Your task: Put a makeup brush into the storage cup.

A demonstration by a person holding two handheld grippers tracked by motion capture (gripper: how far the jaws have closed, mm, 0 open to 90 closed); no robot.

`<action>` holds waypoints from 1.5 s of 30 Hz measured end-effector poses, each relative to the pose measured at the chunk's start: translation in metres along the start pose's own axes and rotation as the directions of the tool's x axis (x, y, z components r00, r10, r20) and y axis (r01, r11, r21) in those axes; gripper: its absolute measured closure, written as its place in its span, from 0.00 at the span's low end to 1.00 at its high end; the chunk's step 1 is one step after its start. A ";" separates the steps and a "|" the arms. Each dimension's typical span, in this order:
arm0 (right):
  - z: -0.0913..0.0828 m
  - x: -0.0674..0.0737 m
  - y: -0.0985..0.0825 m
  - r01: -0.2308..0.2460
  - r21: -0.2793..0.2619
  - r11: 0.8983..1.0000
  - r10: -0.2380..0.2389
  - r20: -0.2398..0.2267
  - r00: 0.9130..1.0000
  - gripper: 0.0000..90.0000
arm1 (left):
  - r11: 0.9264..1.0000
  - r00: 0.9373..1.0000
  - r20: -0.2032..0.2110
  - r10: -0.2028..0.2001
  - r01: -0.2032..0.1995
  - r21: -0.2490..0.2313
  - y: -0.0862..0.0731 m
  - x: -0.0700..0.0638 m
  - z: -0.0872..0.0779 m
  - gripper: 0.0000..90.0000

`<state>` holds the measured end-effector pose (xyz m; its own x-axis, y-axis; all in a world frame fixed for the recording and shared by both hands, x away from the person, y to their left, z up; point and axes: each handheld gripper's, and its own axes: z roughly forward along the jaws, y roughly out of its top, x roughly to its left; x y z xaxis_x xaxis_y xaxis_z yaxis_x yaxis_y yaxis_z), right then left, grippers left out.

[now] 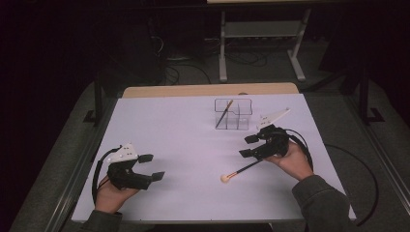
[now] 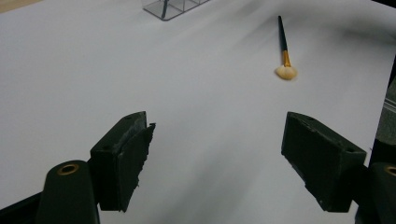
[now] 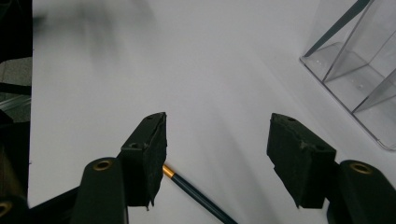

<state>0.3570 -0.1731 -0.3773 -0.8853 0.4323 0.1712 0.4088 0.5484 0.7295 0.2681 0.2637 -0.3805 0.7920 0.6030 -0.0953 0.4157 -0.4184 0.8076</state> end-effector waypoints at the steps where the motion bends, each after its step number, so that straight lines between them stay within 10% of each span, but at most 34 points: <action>1: 0.000 0.001 0.000 -0.002 0.000 1.000 0.002 -0.002 1.000 0.41 | 1.000 1.000 0.000 0.001 -0.001 0.000 0.000 0.000 0.000 0.25; 45: 0.023 0.018 -0.032 0.036 0.085 0.996 -0.033 -0.045 0.998 0.46 | 1.000 1.000 -0.008 -0.016 0.016 -0.007 -0.001 0.001 -0.002 0.24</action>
<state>0.3330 -0.1664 -0.4129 -0.9072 0.3818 0.1767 0.3937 0.6225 0.6764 0.2679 0.2659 -0.3805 0.7820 0.6146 -0.1036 0.4247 -0.4039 0.8103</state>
